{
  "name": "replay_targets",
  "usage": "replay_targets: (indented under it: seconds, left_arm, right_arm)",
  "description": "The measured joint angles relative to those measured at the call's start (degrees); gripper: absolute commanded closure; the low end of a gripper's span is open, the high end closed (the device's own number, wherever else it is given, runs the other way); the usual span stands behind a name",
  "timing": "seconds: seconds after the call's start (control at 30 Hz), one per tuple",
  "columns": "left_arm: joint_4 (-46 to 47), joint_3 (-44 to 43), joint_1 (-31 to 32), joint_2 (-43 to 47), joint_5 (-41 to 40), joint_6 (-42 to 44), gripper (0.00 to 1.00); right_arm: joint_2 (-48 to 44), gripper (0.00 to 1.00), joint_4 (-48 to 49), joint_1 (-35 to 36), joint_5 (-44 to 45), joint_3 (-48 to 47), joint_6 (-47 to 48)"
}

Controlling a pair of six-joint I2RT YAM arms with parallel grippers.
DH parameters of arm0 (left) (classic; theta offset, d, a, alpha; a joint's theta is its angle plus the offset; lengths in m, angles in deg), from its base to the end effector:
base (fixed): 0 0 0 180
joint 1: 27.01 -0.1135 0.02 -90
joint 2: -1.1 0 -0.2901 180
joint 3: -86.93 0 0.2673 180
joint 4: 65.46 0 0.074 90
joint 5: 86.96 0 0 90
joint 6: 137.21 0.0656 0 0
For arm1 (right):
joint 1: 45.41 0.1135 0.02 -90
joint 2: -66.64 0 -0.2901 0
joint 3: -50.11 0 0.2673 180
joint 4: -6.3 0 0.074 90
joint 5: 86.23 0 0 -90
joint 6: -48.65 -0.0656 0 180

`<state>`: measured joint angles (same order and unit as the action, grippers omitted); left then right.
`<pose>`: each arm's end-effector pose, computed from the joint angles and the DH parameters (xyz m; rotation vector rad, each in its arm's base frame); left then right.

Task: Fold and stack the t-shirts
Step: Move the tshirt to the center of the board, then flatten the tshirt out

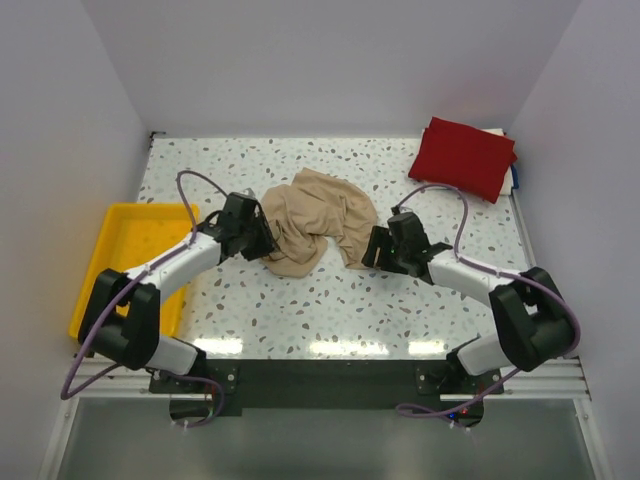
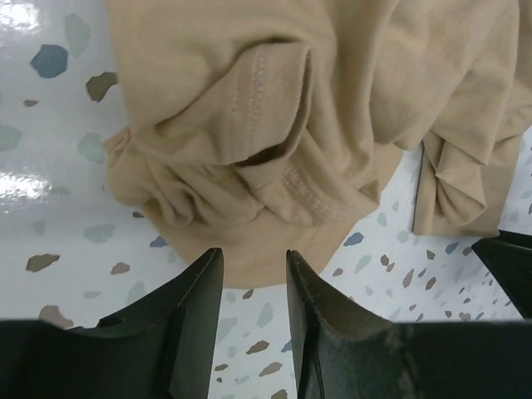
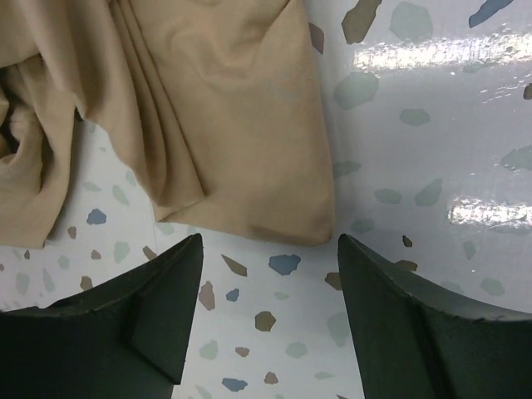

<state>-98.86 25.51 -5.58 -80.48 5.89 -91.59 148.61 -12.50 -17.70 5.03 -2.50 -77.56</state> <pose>0.2886 -0.1168 0.1961 -0.4937 2.5384 -0.5164 0.2712 0.1408 0.1657 0.1933 2.4615 0.4766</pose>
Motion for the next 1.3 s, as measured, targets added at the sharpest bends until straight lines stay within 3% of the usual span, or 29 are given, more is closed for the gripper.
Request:
replay_targets:
  seconds: [0.57, 0.67, 0.77, 0.8, 0.87, 0.9, 1.07, 1.3]
  left_arm:
    - [6.43, -6.19, 1.38, -14.38, 0.22, -0.09, 0.59]
    - [6.58, -6.21, 1.51, -15.06, -0.02, -0.24, 0.69]
    - [6.73, -6.38, 1.53, -15.06, -0.13, -0.57, 0.81]
    - [6.78, -6.54, 1.53, -15.06, -0.20, -0.68, 0.85]
    - [6.54, -7.30, 1.53, -15.08, -0.31, -0.70, 0.99]
    - [6.34, -7.91, 1.53, -15.08, -0.39, -0.66, 1.00]
    - [5.14, -10.86, 1.51, -14.10, -1.64, -0.22, 1.00]
    - [0.24, -11.96, -0.87, -4.11, -2.82, 0.66, 1.00]
  right_arm:
    - [6.80, 0.51, 5.27, 0.00, 2.29, -1.55, -3.17]
    - [7.02, 0.57, 5.49, 0.00, 2.32, -1.60, -3.43]
    - [7.58, 0.70, 5.49, 0.00, 2.43, -1.81, -3.63]
    - [7.74, 0.81, 5.46, 0.00, 2.51, -1.95, -3.78]
    - [7.85, 0.91, 5.01, -0.07, 2.67, -2.54, -3.67]
    - [7.85, 0.99, 4.83, -0.20, 2.75, -3.02, -3.65]
    - [6.14, 1.00, 1.88, -2.38, 2.75, -5.35, -3.15]
    - [-6.54, 1.00, -6.19, -10.25, 2.91, -8.52, -1.64]
